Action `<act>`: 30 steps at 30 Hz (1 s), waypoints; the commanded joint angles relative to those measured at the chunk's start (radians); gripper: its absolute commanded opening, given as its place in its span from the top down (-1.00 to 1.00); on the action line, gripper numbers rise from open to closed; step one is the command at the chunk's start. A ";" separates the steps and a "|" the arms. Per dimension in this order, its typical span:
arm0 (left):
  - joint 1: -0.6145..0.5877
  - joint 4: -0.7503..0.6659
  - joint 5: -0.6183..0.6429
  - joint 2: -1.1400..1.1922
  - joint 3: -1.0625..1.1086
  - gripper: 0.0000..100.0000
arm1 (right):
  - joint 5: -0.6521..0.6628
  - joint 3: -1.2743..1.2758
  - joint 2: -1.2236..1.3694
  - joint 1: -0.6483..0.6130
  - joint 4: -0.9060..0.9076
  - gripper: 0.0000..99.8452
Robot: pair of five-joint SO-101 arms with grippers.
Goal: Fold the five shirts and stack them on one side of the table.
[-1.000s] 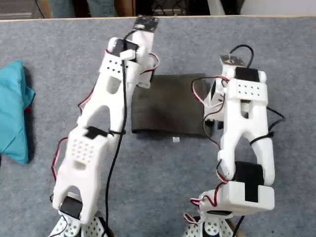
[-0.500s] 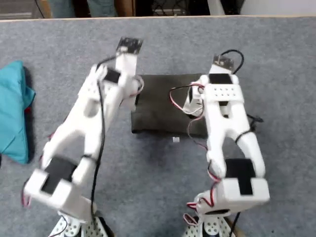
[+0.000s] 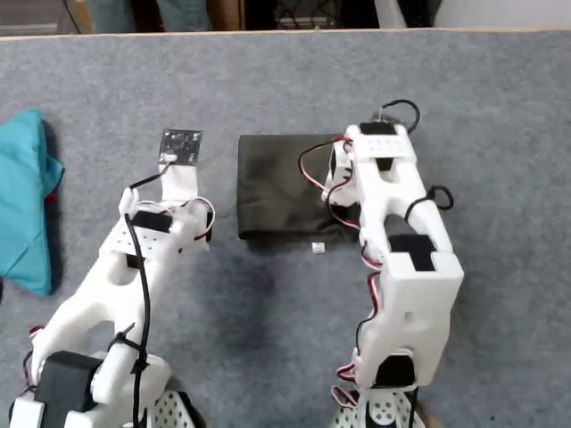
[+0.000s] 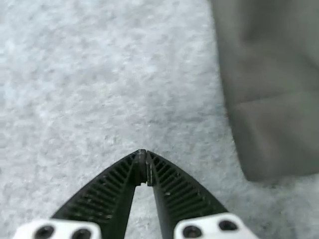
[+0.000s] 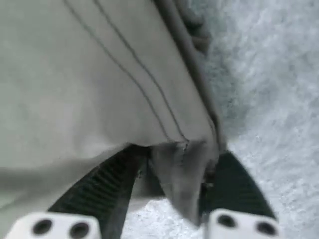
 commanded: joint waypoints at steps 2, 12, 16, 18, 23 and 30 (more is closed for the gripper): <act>-0.008 -0.020 0.006 -0.035 0.007 0.94 | 0.063 -0.058 0.044 0.002 0.049 0.90; -0.008 -0.020 0.006 -0.035 0.007 0.94 | 0.144 -0.272 0.036 0.054 0.218 0.97; -0.010 -0.017 0.006 -0.035 0.007 0.94 | 0.204 -0.423 0.041 0.101 0.302 0.97; -0.010 -0.015 0.005 -0.035 0.007 0.94 | 0.258 -0.490 0.044 0.144 0.333 0.97; -0.012 -0.014 0.002 -0.035 0.007 0.94 | 0.399 -0.582 0.044 0.302 0.347 0.97; -0.012 -0.012 0.002 -0.035 0.005 0.94 | 0.540 -0.634 0.056 0.537 0.325 0.97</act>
